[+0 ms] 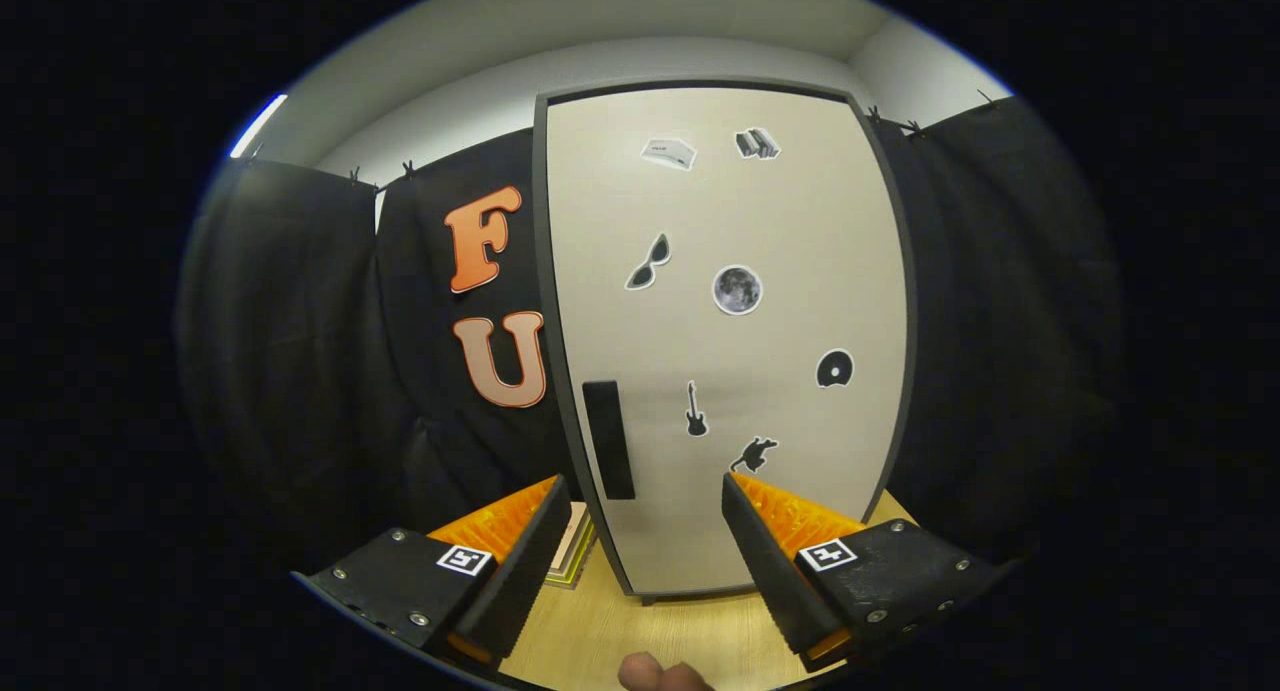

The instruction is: Open the shoe cabinet door, grab the shoes and put them into the shoe cabinet, then close the shoe cabinet door.

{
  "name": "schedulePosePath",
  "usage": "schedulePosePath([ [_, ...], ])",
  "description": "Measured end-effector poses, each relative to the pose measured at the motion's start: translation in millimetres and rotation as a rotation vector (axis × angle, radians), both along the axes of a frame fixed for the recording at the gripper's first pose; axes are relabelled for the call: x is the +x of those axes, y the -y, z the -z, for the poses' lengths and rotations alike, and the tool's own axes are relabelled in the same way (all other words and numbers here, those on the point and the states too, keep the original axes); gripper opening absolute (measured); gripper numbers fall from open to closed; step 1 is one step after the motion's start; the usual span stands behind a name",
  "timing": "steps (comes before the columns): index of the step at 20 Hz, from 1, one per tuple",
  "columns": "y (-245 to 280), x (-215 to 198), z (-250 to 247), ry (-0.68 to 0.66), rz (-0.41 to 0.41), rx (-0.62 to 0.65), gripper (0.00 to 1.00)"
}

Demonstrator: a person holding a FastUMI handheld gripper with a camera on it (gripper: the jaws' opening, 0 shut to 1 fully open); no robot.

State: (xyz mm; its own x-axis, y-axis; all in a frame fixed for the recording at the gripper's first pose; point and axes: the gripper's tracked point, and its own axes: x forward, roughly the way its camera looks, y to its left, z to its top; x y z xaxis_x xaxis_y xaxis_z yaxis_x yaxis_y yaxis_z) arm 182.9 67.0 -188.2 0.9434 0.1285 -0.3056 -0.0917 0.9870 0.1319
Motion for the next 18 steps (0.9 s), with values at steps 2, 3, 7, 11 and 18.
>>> schedulePosePath([
  [2, 14.2, -21.3, -5.5, -0.006, 0.007, -0.039, 0.96],
  [3, 20.4, -31.6, -11.8, 0.001, 0.009, -0.048, 0.96],
  [7, 45.8, -57.6, -35.4, 0.041, 0.028, -0.027, 0.96],
  [11, 81.2, -69.8, -51.7, 0.093, 0.031, -0.019, 0.96],
  [18, 154.2, -90.4, -56.2, 0.108, 0.085, -0.022, 0.96],
])
